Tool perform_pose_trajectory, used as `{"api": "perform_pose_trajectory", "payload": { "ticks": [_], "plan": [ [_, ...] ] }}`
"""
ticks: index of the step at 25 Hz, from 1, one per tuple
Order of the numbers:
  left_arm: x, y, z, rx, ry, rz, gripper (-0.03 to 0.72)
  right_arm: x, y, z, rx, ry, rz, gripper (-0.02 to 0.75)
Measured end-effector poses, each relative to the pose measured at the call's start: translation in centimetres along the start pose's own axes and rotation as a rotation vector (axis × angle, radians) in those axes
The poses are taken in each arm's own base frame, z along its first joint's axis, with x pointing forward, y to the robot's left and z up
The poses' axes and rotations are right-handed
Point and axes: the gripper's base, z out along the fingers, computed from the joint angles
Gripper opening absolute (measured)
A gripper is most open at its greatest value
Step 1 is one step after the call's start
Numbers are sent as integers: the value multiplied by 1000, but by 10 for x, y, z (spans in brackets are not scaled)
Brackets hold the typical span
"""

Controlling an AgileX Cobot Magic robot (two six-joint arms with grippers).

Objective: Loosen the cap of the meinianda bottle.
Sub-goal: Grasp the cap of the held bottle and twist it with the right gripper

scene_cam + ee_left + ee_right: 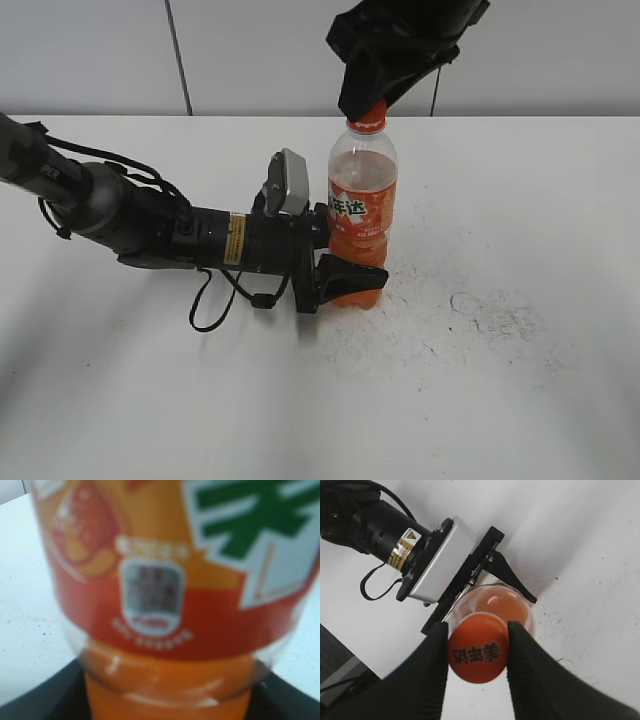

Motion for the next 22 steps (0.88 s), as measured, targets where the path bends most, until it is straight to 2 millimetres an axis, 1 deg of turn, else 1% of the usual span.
{"api": "perform_pose_trajectory", "payload": {
  "ticks": [3, 4, 7, 10, 13, 16, 17, 19, 20, 21, 22],
  "plan": [
    [0, 0, 0, 1, 0, 1, 515, 0, 0, 0, -2, -1, -120, 265],
    [0, 0, 0, 1, 0, 1, 515, 0, 1, -1, -4, -4, -230, 265],
    [0, 0, 0, 1, 0, 1, 515, 0, 1, -1, -8, -6, -432, 262],
    [0, 0, 0, 3, 0, 0, 515, 0, 1, -1, -9, -8, -584, 262],
    [0, 0, 0, 3, 0, 0, 515, 0, 1, -1, -10, -8, -621, 262],
    [0, 0, 0, 3, 0, 0, 515, 0, 1, -1, -10, -8, -590, 266],
    [0, 0, 0, 3, 0, -1, 515, 0, 1, -1, -10, -8, -575, 279],
    [0, 0, 0, 1, 1, -4, 515, 0, 1, -1, -12, -9, -530, 344],
    [0, 0, 0, 0, 1, -7, 515, 0, 2, -1, -20, -12, -479, 437],
    [0, 0, 0, 0, 1, -7, 515, -1, 3, -1, -25, -14, -452, 470],
    [0, 0, 0, 0, 1, -8, 515, -1, 3, -1, -28, -14, -389, 517]
  ]
}}
